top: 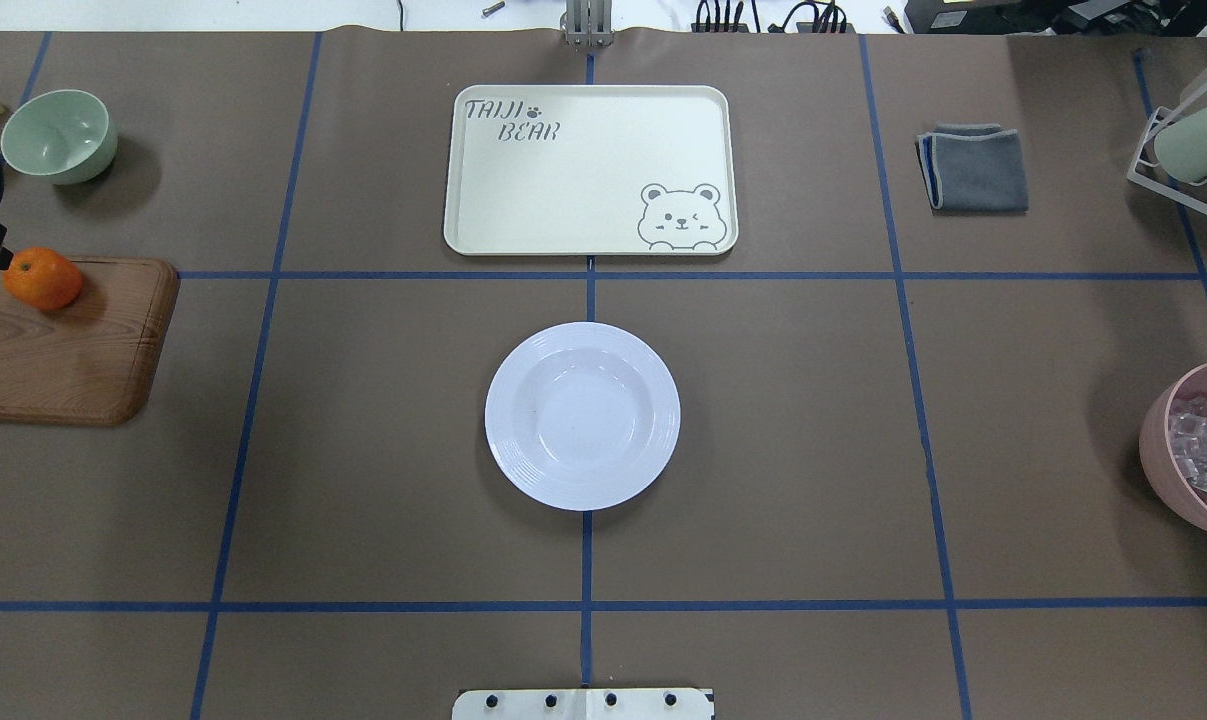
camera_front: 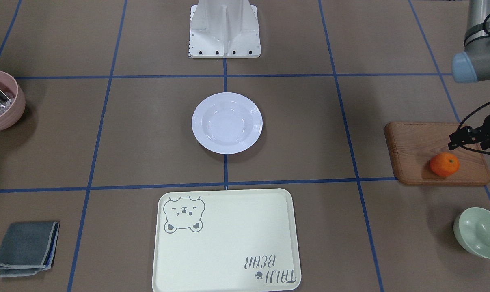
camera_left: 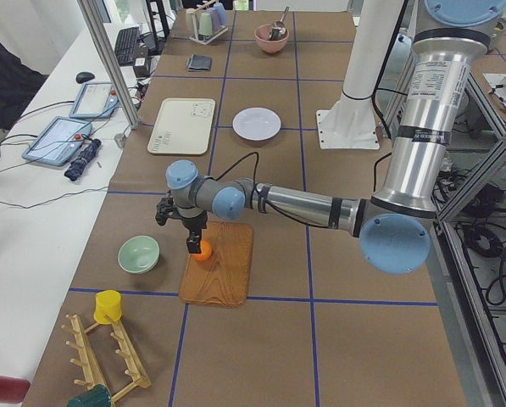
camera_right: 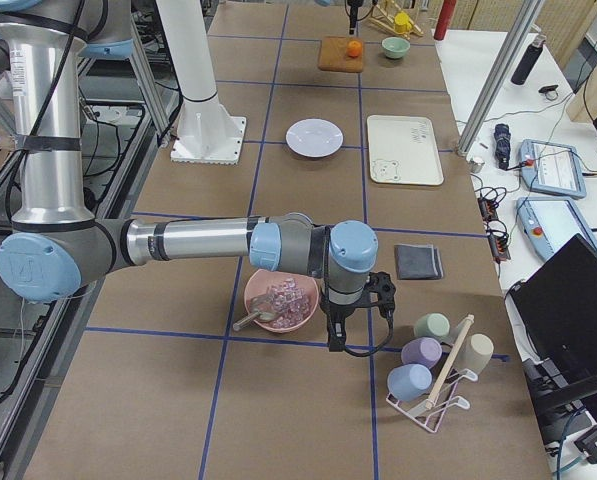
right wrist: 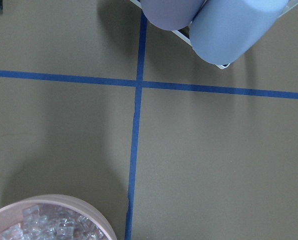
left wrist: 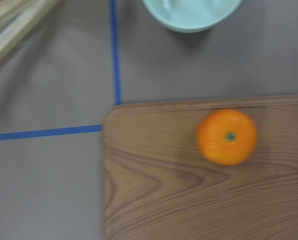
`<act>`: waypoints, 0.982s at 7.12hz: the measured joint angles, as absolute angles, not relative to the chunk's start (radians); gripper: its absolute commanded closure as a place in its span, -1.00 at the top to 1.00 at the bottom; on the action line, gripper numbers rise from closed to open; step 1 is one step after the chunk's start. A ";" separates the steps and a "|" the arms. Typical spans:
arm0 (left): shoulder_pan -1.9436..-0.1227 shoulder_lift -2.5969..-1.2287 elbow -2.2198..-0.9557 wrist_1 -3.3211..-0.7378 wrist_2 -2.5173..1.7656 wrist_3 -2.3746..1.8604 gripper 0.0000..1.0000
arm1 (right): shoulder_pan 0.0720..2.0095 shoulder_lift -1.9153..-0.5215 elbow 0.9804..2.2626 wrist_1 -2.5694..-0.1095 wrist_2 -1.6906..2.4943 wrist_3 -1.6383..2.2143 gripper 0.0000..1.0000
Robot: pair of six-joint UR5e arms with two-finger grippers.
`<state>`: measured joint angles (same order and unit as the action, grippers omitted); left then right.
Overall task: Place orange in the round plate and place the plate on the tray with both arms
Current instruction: 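Lower the left gripper onto the orange on the wooden board and grasp it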
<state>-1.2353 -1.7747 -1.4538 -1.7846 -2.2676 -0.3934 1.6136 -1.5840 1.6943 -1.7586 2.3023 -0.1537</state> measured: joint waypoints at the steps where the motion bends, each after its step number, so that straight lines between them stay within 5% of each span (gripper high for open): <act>1: -1.227 -1.799 -1.393 -1.822 -2.267 -0.394 0.97 | 1.600 -1.580 1.696 -1.758 2.299 -0.154 1.00; 7: -1.165 -1.830 -1.320 -1.848 -2.268 -0.415 0.97 | 1.558 -1.554 1.701 -1.759 2.249 -0.155 1.00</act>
<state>-1.1650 -1.8305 -1.3205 -1.8484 -2.2684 -0.4151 1.5584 -1.5540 1.7011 -1.7595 2.2493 -0.1549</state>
